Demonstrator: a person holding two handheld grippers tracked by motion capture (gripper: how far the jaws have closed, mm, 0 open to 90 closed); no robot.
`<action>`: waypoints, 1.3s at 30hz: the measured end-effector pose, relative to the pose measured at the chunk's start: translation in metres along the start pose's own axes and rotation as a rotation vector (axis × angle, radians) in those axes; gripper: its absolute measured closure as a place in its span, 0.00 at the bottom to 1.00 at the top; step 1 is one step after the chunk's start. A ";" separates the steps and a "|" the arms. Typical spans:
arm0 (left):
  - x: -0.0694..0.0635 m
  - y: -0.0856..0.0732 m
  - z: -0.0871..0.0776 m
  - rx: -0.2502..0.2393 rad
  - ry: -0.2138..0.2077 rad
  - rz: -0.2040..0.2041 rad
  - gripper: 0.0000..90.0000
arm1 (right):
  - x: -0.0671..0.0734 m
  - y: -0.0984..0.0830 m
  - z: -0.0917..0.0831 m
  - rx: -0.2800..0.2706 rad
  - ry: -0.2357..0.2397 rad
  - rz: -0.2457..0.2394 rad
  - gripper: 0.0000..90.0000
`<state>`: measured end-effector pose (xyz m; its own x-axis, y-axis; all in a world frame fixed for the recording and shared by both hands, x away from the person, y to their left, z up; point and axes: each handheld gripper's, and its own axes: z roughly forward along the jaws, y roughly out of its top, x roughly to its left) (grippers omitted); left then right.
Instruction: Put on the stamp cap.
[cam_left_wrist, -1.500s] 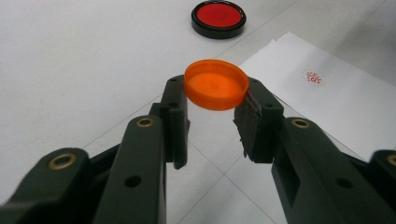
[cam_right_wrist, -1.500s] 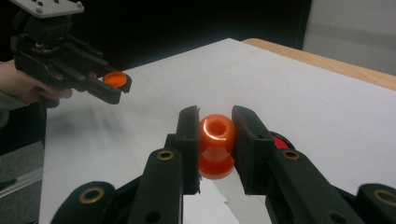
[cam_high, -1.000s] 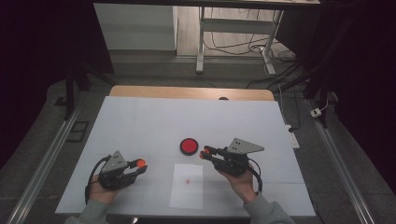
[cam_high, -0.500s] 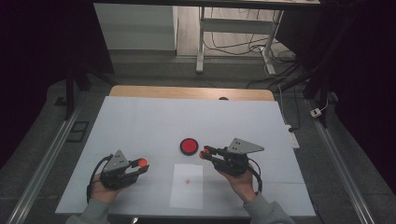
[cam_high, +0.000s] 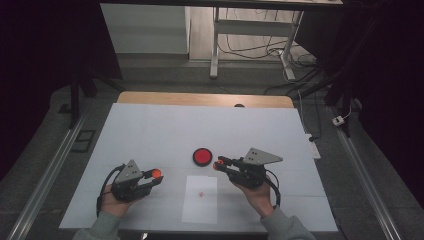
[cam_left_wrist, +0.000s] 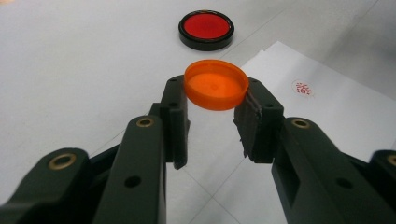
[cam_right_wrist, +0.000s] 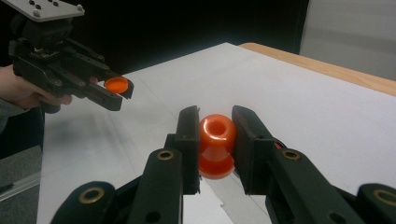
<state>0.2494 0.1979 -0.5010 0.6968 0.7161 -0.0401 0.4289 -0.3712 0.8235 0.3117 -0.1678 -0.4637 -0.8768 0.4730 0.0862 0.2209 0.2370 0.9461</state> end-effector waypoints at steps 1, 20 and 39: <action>0.000 0.001 0.001 0.000 -0.002 0.000 0.73 | 0.000 0.000 0.000 0.001 0.001 0.001 0.80; -0.010 0.014 0.015 0.003 -0.038 0.034 0.73 | 0.000 -0.001 0.001 0.005 0.004 0.002 0.80; -0.020 0.024 0.030 0.022 -0.073 0.068 0.73 | 0.000 -0.001 0.002 0.006 0.005 0.002 0.80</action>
<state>0.2632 0.1570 -0.4972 0.7644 0.6442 -0.0258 0.3908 -0.4310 0.8133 0.3123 -0.1663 -0.4656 -0.8785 0.4693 0.0898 0.2253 0.2411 0.9440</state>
